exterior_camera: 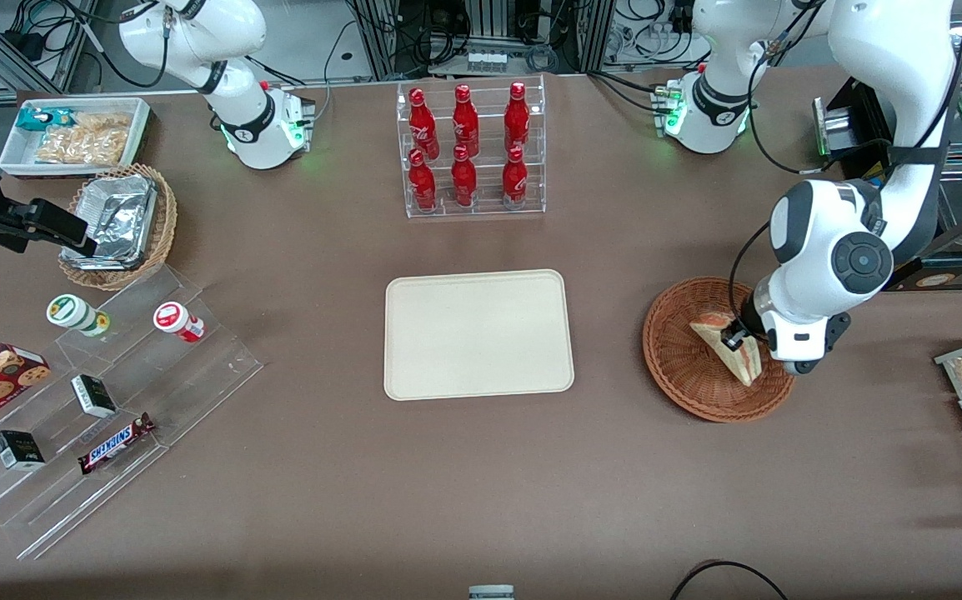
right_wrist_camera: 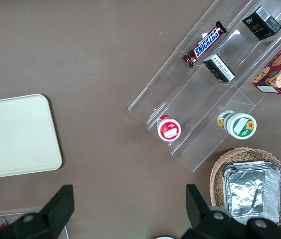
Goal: Place sandwich from basket to tray
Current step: 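Carry the held sandwich with the left gripper over the cream tray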
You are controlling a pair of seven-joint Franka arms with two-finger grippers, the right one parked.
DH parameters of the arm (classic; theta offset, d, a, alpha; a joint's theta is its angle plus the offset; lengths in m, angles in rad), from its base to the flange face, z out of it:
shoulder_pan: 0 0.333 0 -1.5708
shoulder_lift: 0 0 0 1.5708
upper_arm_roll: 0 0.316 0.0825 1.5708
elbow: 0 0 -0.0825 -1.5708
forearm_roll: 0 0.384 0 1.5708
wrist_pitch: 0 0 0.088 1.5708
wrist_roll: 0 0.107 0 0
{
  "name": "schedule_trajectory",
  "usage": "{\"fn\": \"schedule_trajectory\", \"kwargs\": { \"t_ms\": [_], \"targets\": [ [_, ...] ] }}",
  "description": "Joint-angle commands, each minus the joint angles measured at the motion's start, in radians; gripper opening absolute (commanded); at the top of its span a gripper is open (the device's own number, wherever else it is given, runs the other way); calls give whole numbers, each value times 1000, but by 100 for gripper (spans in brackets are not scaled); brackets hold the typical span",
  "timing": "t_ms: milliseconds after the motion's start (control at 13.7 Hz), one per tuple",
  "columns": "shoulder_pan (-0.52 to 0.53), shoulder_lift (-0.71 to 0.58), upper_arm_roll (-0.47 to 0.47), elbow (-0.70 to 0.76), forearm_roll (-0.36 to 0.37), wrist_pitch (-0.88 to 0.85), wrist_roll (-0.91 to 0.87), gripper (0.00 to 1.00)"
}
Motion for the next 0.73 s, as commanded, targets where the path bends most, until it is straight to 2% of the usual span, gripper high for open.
{"fn": "schedule_trajectory", "kwargs": {
  "t_ms": [0, 365, 657],
  "targets": [
    [-94, 24, 3, 75, 5, -82, -1, 8],
    [-301, 102, 2, 138, 4, -86, 1, 8],
    [-443, 295, 2, 351, 1, -86, -6, 6]
  ]
}}
